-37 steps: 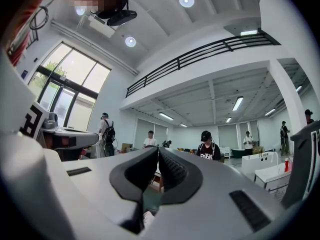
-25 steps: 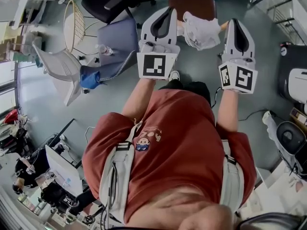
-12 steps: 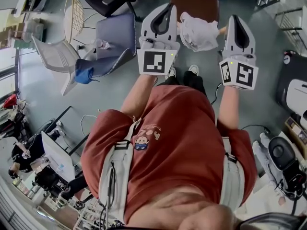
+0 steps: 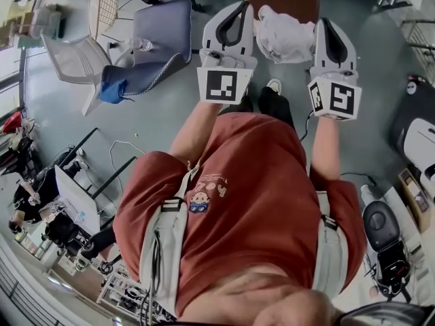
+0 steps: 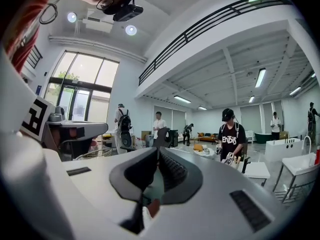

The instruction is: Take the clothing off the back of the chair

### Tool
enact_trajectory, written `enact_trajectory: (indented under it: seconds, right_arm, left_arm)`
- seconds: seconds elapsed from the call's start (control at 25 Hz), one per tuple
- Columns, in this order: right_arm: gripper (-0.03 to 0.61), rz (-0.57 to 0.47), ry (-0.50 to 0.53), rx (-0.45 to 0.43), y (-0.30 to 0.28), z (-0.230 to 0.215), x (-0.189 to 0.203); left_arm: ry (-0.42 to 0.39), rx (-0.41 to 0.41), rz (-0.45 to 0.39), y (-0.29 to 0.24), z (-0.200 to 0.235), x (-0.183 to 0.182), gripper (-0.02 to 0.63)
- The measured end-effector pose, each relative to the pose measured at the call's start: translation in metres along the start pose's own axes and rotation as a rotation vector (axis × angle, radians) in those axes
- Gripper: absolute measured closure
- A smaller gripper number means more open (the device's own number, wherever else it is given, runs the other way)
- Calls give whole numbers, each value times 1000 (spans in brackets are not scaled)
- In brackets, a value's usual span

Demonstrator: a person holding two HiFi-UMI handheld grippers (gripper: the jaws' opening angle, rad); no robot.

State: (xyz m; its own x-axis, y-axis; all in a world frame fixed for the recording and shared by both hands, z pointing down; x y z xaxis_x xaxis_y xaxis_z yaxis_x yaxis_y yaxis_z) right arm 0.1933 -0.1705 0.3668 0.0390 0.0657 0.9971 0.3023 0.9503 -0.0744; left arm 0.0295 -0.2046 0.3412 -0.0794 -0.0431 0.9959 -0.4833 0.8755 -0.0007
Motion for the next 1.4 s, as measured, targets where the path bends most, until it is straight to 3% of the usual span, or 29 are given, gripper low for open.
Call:
enact_trajectory:
  seconds: [0.4,0.64,0.92,1.16,1.4]
  right_arm:
    - [537,214,-20,-111,-16,11,88]
    - [457,339,-8,-197,-26,17,140]
    - [312,552,27,-366,-41,37,216]
    - [249,739,159,-519,-43,51,274]
    - [233,907,320,-645,-45,58,322]
  left_arm:
    - [13,-27,86,5,-7,56,600]
    - [22,-51,133,9,-8,76,600]
    - [31,-95,186,12,-1,97,600]
    - [45,-131,226,15,5,113,600]
    - [55,-147,252,13,11,127,600]
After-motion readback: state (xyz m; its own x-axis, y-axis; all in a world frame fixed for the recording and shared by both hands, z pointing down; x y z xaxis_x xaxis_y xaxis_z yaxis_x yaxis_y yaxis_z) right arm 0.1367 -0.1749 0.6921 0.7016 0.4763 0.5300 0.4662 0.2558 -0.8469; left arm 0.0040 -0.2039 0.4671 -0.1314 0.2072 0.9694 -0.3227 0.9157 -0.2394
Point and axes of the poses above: the fingertips, and each gripper's own axes: y backward along the fingers, z to its left, x out of its underside, the point moved 1 cm from there along y, backward along the fingers, and after that the axes turned 7 degrees about -x, right-handed, at the moved point
